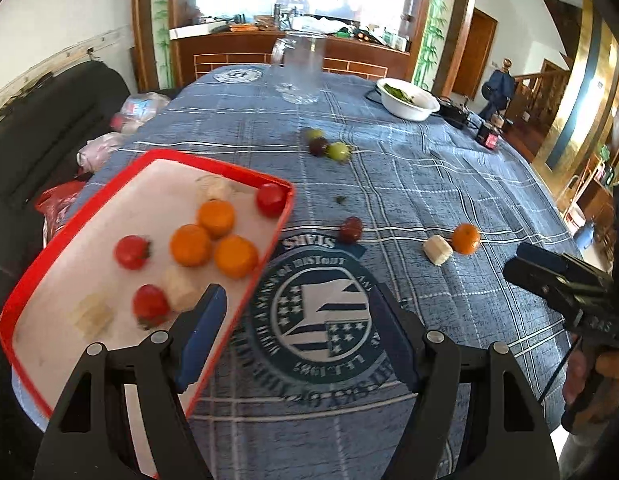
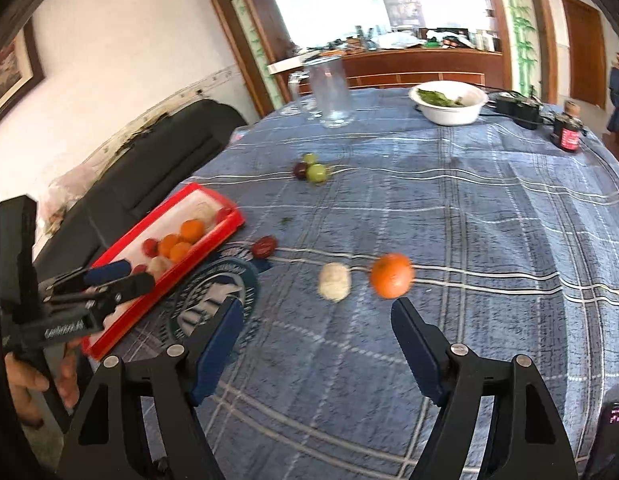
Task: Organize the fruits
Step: 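Withdraw both tools from the tray back over the table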
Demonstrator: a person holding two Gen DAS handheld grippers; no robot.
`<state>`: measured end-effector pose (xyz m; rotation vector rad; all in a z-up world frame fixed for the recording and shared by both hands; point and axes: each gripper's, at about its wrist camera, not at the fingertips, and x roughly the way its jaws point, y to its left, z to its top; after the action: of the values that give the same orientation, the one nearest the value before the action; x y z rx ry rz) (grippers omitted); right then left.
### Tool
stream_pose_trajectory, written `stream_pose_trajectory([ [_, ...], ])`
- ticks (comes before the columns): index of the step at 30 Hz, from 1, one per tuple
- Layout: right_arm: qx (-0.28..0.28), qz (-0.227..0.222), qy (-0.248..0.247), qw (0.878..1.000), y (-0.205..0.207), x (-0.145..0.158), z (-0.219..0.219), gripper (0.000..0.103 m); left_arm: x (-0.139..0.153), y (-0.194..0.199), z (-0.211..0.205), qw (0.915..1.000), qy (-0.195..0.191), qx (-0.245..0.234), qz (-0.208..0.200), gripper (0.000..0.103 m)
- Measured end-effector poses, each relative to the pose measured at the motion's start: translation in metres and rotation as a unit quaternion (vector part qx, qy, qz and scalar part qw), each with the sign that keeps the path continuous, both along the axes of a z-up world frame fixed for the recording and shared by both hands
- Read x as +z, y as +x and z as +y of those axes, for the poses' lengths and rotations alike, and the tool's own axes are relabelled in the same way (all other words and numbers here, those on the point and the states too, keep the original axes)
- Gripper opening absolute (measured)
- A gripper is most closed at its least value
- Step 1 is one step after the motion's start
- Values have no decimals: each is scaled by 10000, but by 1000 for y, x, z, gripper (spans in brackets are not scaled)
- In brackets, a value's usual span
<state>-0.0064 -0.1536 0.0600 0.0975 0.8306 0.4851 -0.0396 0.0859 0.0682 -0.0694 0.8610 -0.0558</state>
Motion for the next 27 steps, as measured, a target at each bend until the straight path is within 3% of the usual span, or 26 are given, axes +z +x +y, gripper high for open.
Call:
stream_pose_trajectory([
  [4, -172, 117, -22, 9998, 17, -6, -5, 64, -2, 10, -9, 10000, -6, -41, 8, 73],
  [10, -196, 401, 223, 9988, 41, -12, -16, 64, -4, 20, -17, 10000, 14, 23, -19, 73],
  [19, -137, 357, 328, 9987, 60, -18, -24, 64, -16, 43, -30, 9998, 56, 205, 51, 73],
  [27, -314, 728, 681, 9945, 73, -36, -41, 56, -34, 75, -49, 9997, 129, 44, 202, 73],
])
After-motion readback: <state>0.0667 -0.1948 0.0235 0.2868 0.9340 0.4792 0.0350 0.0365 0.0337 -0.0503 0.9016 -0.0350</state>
